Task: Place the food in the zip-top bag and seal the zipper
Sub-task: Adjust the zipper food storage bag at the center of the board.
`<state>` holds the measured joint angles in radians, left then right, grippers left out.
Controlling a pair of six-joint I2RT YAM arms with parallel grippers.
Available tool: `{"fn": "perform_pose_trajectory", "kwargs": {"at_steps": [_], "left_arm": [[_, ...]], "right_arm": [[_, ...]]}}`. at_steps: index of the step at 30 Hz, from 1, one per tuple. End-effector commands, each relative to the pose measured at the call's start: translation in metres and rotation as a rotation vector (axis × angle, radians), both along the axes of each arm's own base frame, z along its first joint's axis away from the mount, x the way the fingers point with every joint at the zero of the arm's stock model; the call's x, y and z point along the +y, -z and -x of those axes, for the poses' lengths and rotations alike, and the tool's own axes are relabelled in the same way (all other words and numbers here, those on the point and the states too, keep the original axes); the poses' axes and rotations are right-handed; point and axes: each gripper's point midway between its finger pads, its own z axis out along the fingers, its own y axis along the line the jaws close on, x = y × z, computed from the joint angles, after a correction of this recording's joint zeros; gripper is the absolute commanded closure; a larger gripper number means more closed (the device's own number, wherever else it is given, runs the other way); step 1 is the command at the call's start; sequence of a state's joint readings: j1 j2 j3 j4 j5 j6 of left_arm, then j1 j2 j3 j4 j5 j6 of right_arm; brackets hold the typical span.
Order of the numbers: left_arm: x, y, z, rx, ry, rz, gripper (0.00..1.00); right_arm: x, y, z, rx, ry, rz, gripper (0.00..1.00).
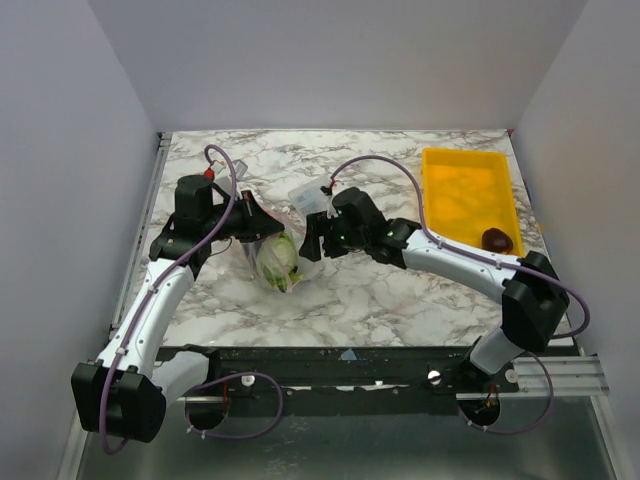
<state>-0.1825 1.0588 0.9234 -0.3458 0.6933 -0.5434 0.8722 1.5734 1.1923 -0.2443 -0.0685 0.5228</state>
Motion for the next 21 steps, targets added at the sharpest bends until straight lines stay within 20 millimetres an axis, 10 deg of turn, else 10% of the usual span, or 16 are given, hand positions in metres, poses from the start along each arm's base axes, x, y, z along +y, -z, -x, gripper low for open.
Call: {"fn": "perform_pose_trajectory", "kwargs": {"at_steps": [1,11,21], "left_arm": [[0.000,-0.024,0.002,-0.083,0.013,0.018,1.00],[0.000,-0.030,0.003,-0.050,-0.011,0.040,1.00],[0.011,-0.132,0.064,-0.074,-0.146,0.276,1.00]], "right_arm": [[0.008,0.021,-0.021,-0.037,0.015,0.028,0.33],[0.048,-0.026,0.009,0.048,-0.148,-0.188,1.00],[0.030,-0.168,0.057,0.135,-0.197,-0.319,1.00]]}}
